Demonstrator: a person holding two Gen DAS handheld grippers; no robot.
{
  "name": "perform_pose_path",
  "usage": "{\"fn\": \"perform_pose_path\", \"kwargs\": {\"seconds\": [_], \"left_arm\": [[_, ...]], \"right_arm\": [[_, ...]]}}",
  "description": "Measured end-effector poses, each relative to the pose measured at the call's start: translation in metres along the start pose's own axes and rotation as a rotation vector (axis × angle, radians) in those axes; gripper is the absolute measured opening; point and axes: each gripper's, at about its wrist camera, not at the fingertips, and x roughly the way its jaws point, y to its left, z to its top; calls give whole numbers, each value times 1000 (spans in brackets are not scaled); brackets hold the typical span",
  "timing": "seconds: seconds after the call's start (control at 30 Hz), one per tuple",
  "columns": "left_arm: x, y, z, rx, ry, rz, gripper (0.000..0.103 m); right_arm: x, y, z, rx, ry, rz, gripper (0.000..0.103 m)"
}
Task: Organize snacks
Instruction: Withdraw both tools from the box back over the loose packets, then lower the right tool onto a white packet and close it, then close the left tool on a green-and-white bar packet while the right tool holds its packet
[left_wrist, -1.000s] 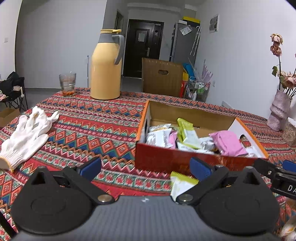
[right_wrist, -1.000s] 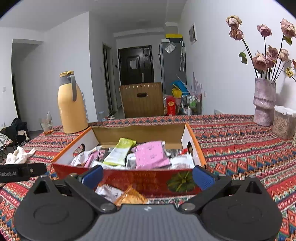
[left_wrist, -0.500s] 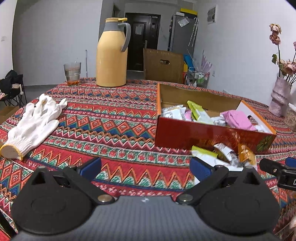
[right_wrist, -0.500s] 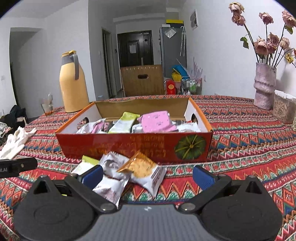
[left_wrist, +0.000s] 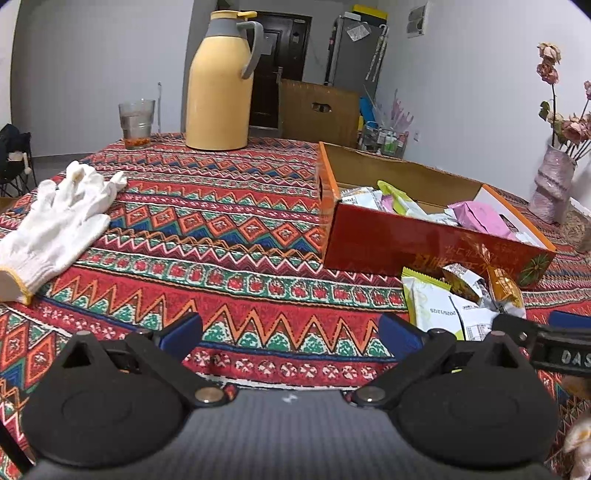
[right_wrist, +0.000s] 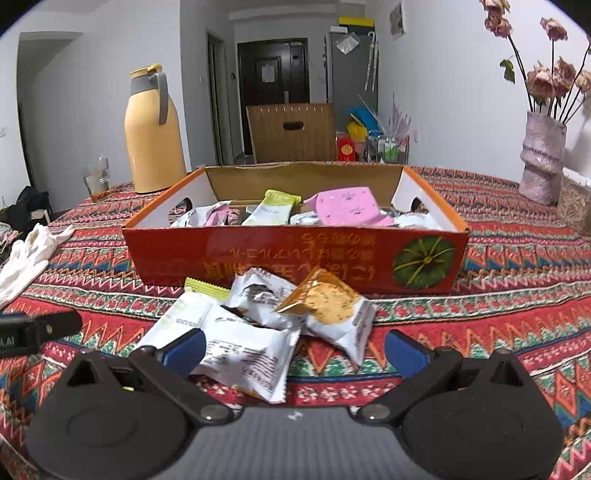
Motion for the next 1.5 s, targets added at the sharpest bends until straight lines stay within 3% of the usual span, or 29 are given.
{"fn": "perform_pose_path", "kwargs": {"seconds": [0.47,0.63,0.97,1.27,1.5], "left_arm": [[2,10,-4,-58,6,-57,103],[2,11,-5,-66,9,-59,103],[4,12,-5,-74,20,-47,103],[6,13,-6,-85,30,-39,103],[7,13,-6,-83,36,-33,103]], "right_arm": [[28,19,2,40,56,-21,100],[26,17,0,43,61,31,77],[16,8,-7,39,57,55,69],[15,13,-15,-37,65,17,64],[12,19,-18,-87,53,39,46]]}}
